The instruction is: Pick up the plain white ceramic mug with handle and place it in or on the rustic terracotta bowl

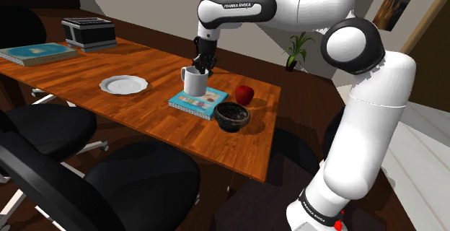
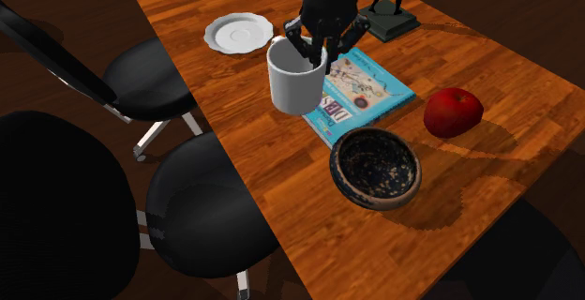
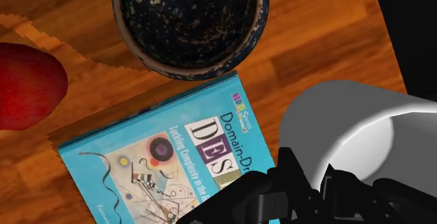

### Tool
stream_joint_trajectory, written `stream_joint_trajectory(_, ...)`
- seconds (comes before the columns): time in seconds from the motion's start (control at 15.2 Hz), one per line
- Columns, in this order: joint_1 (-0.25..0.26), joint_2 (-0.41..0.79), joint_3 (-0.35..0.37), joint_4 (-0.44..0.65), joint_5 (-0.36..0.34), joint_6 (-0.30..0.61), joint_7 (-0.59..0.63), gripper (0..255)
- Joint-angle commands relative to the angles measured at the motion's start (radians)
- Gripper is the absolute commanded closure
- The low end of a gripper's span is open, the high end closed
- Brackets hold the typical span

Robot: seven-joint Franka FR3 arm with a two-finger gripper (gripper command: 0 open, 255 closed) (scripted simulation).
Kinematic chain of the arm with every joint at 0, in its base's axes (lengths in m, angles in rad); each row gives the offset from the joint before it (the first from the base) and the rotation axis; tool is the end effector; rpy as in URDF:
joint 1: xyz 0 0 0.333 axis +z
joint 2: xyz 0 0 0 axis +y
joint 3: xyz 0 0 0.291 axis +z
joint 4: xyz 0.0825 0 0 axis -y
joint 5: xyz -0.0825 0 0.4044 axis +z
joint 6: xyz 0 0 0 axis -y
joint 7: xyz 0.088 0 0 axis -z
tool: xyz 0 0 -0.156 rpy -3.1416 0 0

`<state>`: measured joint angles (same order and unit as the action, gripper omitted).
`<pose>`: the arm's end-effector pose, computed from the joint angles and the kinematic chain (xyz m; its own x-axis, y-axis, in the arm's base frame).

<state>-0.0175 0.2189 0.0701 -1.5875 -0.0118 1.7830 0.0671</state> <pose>0.6398 0.0296 0.4273 0.9996 -0.0133 -0.0231 -0.0134 -0.9999 -0.0022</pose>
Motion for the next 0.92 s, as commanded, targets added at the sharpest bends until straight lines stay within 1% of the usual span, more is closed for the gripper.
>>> stream_joint_trajectory(0.0,-0.022,-0.069,-0.012,-0.087,0.006,0.018,-0.034,255)
stream_joint_trajectory(0.46,-0.093,-0.242,-0.073,-0.286,0.012,0.044,-0.168,255)
stream_joint_trajectory(0.79,-0.142,-0.343,-0.128,-0.387,0.002,0.045,-0.268,255)
stream_joint_trajectory(0.86,-0.142,-0.342,-0.128,-0.399,0.002,0.058,-0.268,255)
